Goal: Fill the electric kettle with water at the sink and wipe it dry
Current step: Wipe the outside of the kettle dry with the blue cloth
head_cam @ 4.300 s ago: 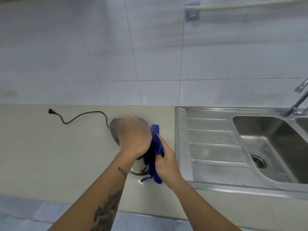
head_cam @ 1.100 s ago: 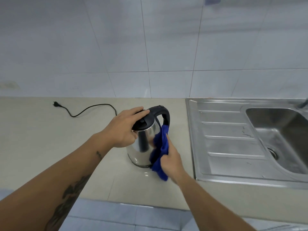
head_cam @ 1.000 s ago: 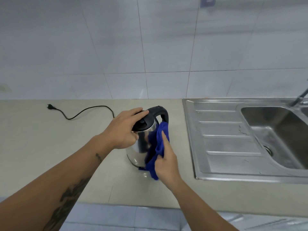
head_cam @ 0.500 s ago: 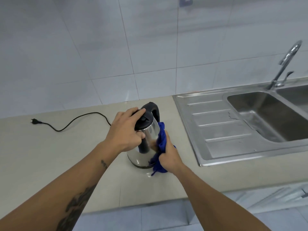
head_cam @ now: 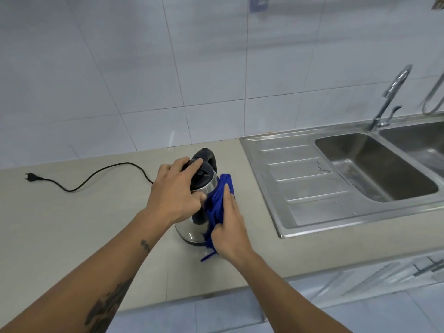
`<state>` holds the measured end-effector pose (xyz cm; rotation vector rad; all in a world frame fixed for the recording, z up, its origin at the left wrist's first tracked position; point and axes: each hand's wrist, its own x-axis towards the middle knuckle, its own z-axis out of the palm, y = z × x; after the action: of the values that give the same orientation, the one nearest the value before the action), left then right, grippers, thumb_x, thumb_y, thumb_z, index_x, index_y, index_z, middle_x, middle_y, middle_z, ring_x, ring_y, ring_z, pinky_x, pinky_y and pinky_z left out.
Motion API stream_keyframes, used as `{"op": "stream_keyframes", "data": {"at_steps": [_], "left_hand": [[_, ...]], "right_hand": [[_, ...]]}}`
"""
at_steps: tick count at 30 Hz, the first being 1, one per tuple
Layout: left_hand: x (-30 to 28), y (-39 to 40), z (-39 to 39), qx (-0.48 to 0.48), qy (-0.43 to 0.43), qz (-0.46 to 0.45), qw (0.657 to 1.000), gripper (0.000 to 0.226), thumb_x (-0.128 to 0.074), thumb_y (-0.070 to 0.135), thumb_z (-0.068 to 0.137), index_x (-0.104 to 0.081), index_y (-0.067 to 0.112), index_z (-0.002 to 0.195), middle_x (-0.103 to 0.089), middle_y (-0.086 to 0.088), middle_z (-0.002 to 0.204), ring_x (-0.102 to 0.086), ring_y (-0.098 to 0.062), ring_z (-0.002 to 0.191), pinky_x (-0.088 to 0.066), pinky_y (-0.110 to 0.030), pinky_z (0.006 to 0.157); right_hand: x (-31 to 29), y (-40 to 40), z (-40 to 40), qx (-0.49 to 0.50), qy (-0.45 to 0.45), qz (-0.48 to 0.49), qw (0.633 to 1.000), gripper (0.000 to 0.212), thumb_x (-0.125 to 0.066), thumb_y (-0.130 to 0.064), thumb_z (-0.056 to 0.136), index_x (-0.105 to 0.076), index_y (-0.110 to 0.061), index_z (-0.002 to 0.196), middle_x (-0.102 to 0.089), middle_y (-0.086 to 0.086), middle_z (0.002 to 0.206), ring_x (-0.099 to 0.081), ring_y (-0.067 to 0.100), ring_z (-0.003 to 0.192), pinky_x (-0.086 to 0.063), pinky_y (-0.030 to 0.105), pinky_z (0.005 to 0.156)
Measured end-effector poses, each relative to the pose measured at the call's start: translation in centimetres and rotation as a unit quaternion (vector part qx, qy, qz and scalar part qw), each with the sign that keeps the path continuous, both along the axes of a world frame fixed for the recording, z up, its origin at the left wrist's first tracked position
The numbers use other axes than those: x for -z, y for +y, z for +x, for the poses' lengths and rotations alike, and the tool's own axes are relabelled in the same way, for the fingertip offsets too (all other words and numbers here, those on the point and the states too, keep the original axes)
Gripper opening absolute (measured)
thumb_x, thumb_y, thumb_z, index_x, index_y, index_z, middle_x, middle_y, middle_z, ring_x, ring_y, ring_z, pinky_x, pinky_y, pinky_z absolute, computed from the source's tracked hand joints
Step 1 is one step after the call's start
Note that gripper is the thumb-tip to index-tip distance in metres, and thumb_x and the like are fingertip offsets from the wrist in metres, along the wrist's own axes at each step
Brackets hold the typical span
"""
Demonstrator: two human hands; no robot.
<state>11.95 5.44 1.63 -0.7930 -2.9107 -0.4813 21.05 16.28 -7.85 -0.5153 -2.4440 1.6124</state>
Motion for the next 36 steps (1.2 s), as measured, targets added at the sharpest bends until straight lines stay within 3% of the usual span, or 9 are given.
{"op": "stream_keyframes", "data": {"at_steps": [3, 7, 10, 13, 18, 23, 28, 34, 36], "left_hand": [[-0.1, -0.3, -0.4, 0.01, 0.009, -0.002, 1.0, 0.083, -0.069, 0.045, 0.078, -0.029, 0.04, 0.151, -0.03, 0.014, 0.155, -0.028, -0.022, 0.133, -0.031, -0.035, 0.11], [-0.2, -1.0, -1.1, 0.036, 0.012, 0.022, 0.999, 0.084, -0.075, 0.05, 0.073, -0.037, 0.042, 0.147, -0.037, 0.019, 0.145, -0.031, -0.016, 0.124, -0.03, -0.025, 0.103], [0.2, -1.3, -1.6, 0.056, 0.012, 0.049, 0.997, 0.083, -0.08, 0.046, 0.07, -0.044, 0.039, 0.145, -0.041, 0.018, 0.142, -0.032, -0.014, 0.118, -0.025, -0.02, 0.099], [0.7, -1.4, -1.7, 0.07, -0.011, 0.082, 0.994, 0.081, -0.081, 0.036, 0.073, -0.044, 0.036, 0.145, -0.039, 0.017, 0.142, -0.034, -0.014, 0.124, -0.027, -0.021, 0.102], [1.0, -1.1, -1.4, 0.061, -0.019, 0.112, 0.992, 0.078, -0.08, 0.03, 0.075, -0.045, 0.035, 0.145, -0.037, 0.017, 0.144, -0.041, -0.009, 0.129, -0.032, -0.018, 0.101], [0.7, -1.0, -1.5, 0.055, -0.033, 0.119, 0.991, 0.074, -0.08, 0.028, 0.077, -0.048, 0.036, 0.143, -0.039, 0.018, 0.144, -0.04, -0.003, 0.128, -0.028, -0.012, 0.098], [0.1, -1.6, -2.0, 0.078, -0.059, 0.111, 0.989, 0.067, -0.074, 0.02, 0.083, -0.048, 0.033, 0.143, -0.04, 0.016, 0.145, -0.039, -0.001, 0.128, -0.026, -0.005, 0.099], [0.0, -1.5, -1.4, 0.053, -0.053, 0.126, 0.989, 0.066, -0.074, 0.019, 0.082, -0.05, 0.035, 0.141, -0.042, 0.019, 0.142, -0.039, -0.004, 0.129, -0.023, -0.005, 0.095], [0.0, -1.4, -1.1, 0.035, -0.051, 0.134, 0.989, 0.065, -0.074, 0.021, 0.082, -0.052, 0.037, 0.14, -0.043, 0.018, 0.142, -0.04, -0.006, 0.13, -0.026, -0.014, 0.101]], "right_hand": [[0.3, 0.1, 0.9, -0.019, 0.043, 0.076, 0.996, 0.084, -0.04, -0.012, 0.094, 0.001, -0.039, 0.162, -0.017, -0.001, 0.168, -0.035, 0.028, 0.139, -0.033, 0.037, 0.115], [0.8, -0.1, -1.1, 0.062, 0.06, 0.086, 0.993, 0.064, -0.026, -0.045, 0.097, -0.012, -0.044, 0.16, -0.036, -0.001, 0.138, -0.037, 0.02, 0.113, -0.031, 0.029, 0.102], [1.1, -0.2, -4.2, 0.131, 0.064, -0.066, 0.987, 0.055, -0.022, -0.046, 0.1, -0.03, -0.048, 0.154, -0.035, -0.002, 0.125, -0.039, 0.021, 0.114, -0.029, 0.028, 0.101], [3.0, 0.3, -6.2, 0.154, 0.069, -0.211, 0.963, 0.048, -0.022, -0.051, 0.104, -0.046, -0.044, 0.145, -0.045, -0.008, 0.138, -0.049, 0.014, 0.125, -0.037, 0.034, 0.11], [4.7, -0.4, -6.2, 0.227, 0.031, -0.274, 0.934, 0.048, -0.022, -0.045, 0.105, -0.057, -0.032, 0.137, -0.064, -0.006, 0.13, -0.058, 0.016, 0.122, -0.043, 0.047, 0.113], [1.8, -3.8, -5.4, 0.246, 0.161, -0.098, 0.951, 0.066, -0.02, -0.048, 0.095, -0.04, -0.028, 0.155, -0.044, -0.008, 0.157, -0.037, 0.009, 0.144, -0.029, 0.033, 0.121], [2.5, -1.8, -6.3, 0.215, 0.238, -0.01, 0.947, 0.058, -0.026, -0.035, 0.098, -0.049, -0.017, 0.149, -0.051, -0.012, 0.147, -0.046, 0.005, 0.135, -0.033, 0.021, 0.114], [4.2, -0.2, -5.9, 0.226, 0.059, -0.186, 0.954, 0.052, -0.021, -0.041, 0.102, -0.064, -0.019, 0.121, -0.069, 0.0, 0.118, -0.062, 0.021, 0.115, -0.046, 0.039, 0.105], [3.7, -0.7, -5.4, 0.224, 0.033, -0.232, 0.946, 0.044, -0.022, -0.038, 0.107, -0.06, -0.027, 0.127, -0.065, -0.003, 0.125, -0.058, 0.02, 0.123, -0.042, 0.033, 0.104]]}}
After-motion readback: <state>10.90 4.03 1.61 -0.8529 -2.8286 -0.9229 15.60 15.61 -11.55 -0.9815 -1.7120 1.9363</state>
